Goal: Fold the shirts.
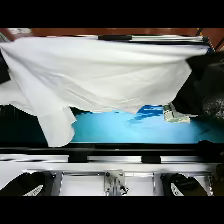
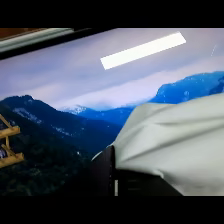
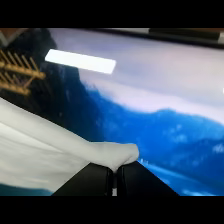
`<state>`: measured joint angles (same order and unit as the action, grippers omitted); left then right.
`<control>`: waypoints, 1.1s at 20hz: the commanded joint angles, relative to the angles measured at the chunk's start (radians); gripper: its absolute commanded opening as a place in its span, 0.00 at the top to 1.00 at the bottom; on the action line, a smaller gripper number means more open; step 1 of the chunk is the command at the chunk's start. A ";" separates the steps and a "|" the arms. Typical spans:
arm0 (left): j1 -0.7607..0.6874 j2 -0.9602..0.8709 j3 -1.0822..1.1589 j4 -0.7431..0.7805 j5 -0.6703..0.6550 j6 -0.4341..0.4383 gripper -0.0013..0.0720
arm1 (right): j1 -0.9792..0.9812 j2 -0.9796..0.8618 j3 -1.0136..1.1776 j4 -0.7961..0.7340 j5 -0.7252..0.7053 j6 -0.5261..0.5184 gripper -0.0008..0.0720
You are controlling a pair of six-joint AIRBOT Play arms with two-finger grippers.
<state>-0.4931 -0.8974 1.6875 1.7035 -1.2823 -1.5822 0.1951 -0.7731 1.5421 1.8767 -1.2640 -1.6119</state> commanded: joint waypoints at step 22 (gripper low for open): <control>0.106 -0.374 -0.629 -0.212 0.644 -0.263 0.39 | 0.000 -0.440 -0.687 0.025 0.671 0.401 0.17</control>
<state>-0.4221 -1.2518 1.0531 1.4925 -0.6613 -1.7737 0.1947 -1.1614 0.8547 1.8633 -0.6689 -1.2411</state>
